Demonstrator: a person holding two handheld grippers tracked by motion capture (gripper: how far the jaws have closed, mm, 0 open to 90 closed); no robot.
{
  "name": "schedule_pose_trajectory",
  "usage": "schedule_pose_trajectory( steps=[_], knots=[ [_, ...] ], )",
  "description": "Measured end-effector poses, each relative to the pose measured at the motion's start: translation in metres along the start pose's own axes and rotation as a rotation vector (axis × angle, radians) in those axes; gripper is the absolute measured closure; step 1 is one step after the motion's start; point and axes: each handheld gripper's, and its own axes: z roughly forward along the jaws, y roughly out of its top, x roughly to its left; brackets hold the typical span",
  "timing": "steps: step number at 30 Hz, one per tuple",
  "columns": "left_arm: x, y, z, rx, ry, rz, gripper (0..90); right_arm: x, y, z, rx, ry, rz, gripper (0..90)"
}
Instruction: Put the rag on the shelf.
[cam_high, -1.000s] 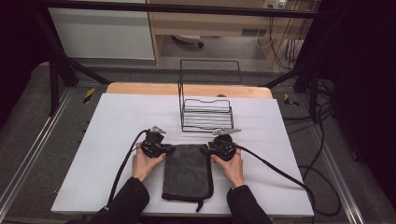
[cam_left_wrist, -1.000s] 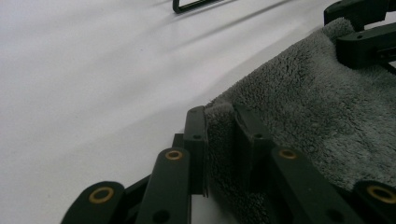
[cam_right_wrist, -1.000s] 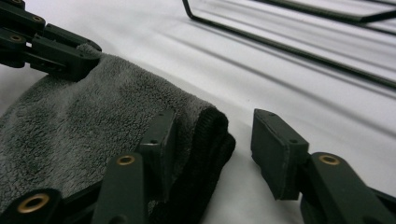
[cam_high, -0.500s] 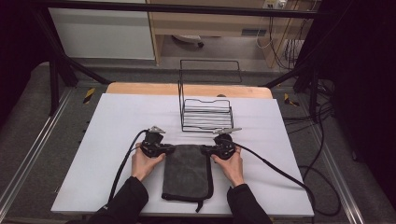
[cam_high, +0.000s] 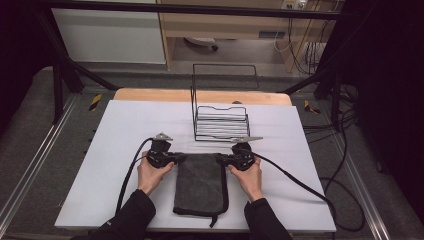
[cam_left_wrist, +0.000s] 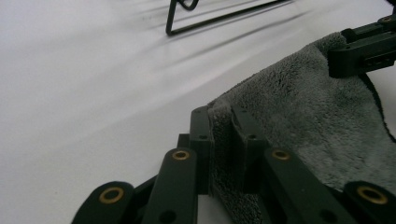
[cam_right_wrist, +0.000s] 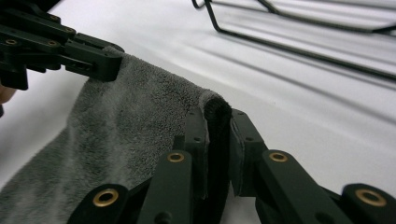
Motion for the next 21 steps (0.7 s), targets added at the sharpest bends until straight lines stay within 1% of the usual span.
schedule_pose_trajectory(
  steps=[4, 6, 7, 8, 14, 15, 17, 21],
  knots=[
    [-0.003, 0.001, -0.009, -0.027, -0.013, 0.014, 80.0, 0.006, 0.001, -0.009, -0.043, 0.014, -0.018, 80.1],
    [-0.006, 0.001, -0.014, -0.052, -0.009, 0.027, 80.1, 0.009, 0.001, -0.013, -0.065, 0.016, -0.032, 80.1],
    [-0.007, 0.001, -0.016, -0.061, -0.019, 0.027, 80.1, 0.011, 0.0, -0.016, -0.076, 0.014, -0.037, 80.1],
    [-0.009, 0.001, -0.019, -0.069, -0.022, 0.035, 80.1, 0.012, 0.0, -0.018, -0.087, 0.012, -0.047, 80.1],
    [-0.017, 0.003, -0.036, -0.132, -0.046, 0.047, 80.1, 0.018, 0.001, -0.03, -0.139, 0.02, -0.074, 80.1],
    [-0.019, 0.003, -0.038, -0.14, -0.045, 0.051, 80.1, 0.019, 0.001, -0.032, -0.147, 0.018, -0.081, 80.1],
    [-0.023, 0.004, -0.043, -0.156, -0.035, 0.071, 80.1, 0.021, 0.001, -0.035, -0.158, 0.019, -0.086, 80.1],
    [-0.032, 0.006, -0.052, -0.195, -0.032, 0.098, 80.1, 0.026, 0.002, -0.043, -0.189, 0.02, -0.102, 80.1]
  ],
)
